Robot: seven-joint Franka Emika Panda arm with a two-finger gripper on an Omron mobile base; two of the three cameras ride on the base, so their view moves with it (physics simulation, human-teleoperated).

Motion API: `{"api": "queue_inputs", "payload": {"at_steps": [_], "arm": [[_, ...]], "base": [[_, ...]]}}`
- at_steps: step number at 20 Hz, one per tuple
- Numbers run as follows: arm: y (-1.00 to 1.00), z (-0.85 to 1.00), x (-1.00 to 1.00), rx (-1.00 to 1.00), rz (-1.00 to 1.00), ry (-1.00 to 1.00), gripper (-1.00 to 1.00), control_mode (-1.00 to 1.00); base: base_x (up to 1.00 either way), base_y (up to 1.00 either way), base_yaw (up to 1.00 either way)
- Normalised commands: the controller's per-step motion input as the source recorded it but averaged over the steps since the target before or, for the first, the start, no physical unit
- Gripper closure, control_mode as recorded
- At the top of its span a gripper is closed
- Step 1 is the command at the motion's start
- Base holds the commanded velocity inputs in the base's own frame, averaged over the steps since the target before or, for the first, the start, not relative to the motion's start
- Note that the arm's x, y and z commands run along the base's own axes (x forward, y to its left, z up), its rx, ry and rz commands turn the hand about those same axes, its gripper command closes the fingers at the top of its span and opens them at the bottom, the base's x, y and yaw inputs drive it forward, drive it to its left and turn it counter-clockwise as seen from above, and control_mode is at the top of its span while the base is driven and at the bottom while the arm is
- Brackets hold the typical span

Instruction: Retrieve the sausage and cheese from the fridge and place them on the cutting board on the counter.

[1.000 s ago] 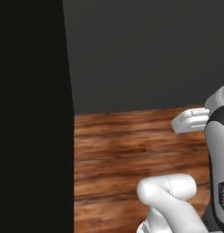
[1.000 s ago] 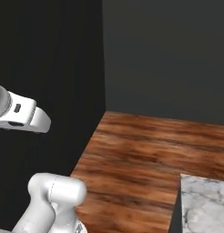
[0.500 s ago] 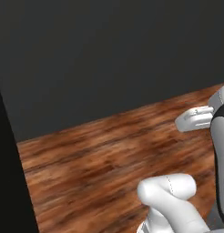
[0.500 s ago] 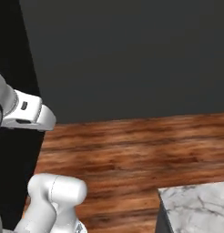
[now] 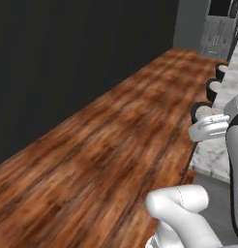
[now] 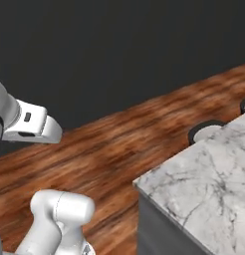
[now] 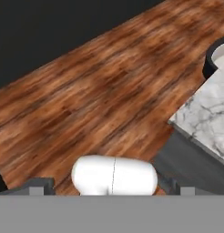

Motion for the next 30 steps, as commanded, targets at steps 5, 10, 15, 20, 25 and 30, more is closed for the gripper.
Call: {"api": "queue_inputs", "payload": {"at_steps": [5,10,15,20,25,30], "arm": [[0.00,0.00,0.00,0.00,0.00,0.00,-1.00,1.00],[0.00,0.00,0.00,0.00,0.00,0.00,-1.00,1.00],[0.00,0.00,0.00,0.00,0.00,0.00,-1.00,1.00],[0.00,0.00,0.00,0.00,0.00,0.00,-1.00,1.00],[0.00,0.00,0.00,0.00,0.00,0.00,-1.00,1.00],[0.00,0.00,0.00,0.00,0.00,0.00,-1.00,1.00]], "base": [[0.75,0.81,-0.61],[0.75,0.79,-0.63],[0.77,0.65,-0.66],[1.00,0.77,-0.41],[1.00,0.80,-0.36],[1.00,0.81,-0.33]]}}
